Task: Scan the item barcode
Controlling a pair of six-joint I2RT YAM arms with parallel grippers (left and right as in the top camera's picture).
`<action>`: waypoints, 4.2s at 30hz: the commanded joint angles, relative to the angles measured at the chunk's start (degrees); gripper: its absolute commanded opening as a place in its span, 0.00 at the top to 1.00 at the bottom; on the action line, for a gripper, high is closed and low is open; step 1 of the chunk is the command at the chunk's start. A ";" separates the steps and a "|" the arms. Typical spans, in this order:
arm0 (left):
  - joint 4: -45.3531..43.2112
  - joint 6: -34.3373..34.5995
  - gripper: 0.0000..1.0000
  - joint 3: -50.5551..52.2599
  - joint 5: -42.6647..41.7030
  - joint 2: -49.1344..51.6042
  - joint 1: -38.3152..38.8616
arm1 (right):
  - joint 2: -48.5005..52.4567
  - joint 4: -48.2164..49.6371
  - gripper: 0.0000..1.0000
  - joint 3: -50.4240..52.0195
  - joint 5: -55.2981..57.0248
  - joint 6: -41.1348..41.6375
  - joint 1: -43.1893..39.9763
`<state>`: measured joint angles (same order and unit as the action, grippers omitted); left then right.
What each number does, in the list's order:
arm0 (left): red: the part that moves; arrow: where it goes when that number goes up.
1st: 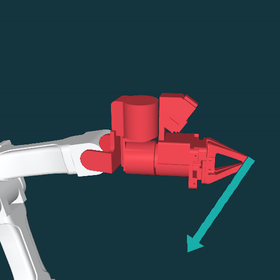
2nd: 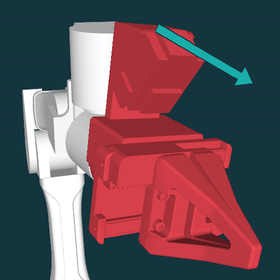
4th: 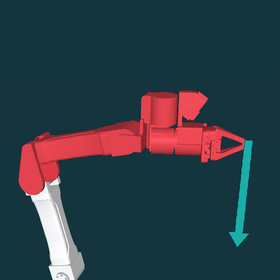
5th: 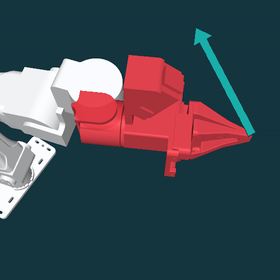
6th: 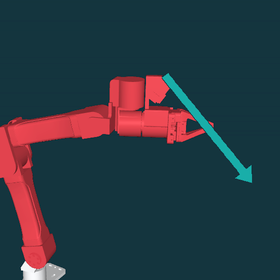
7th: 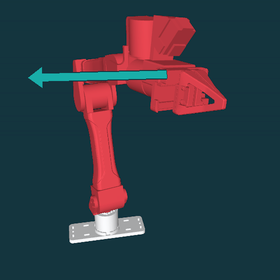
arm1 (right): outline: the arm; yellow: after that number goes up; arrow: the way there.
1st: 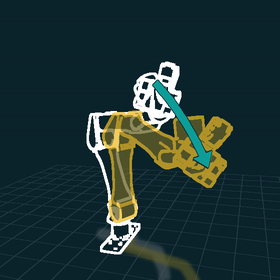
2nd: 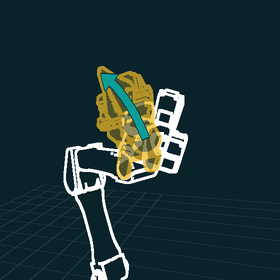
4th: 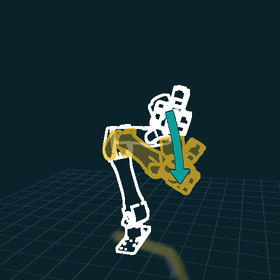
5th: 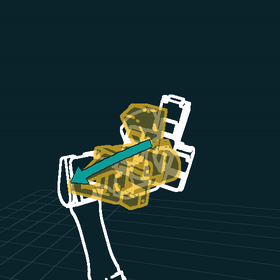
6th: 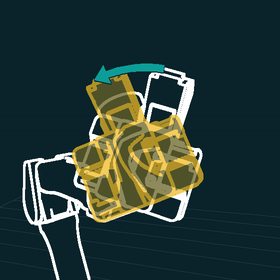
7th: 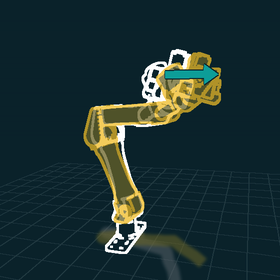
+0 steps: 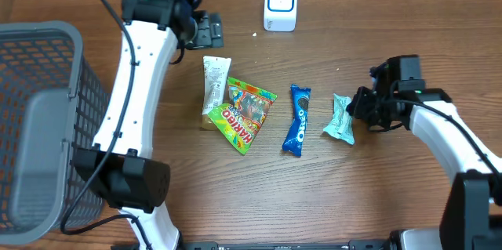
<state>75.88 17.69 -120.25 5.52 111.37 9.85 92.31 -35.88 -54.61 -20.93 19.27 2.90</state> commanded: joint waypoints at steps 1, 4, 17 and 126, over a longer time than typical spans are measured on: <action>0.20 0.74 0.00 0.04 -3.54 1.16 -1.25 | 3.26 0.28 0.92 0.39 0.55 -0.09 0.66; 0.15 0.74 0.00 0.07 -3.48 1.25 -1.25 | 6.29 0.46 0.92 0.42 0.52 -0.09 0.63; 0.17 0.74 0.01 0.04 -3.65 1.25 -1.20 | 6.12 -1.97 0.80 -6.14 -8.33 -4.76 0.63; -0.13 -6.36 0.00 0.04 8.55 1.25 -1.31 | 7.61 0.87 0.96 0.09 -19.58 -6.75 -15.91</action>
<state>75.64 15.18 -120.25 6.92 111.79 8.25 101.84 -33.21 -50.04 -40.18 11.00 -13.43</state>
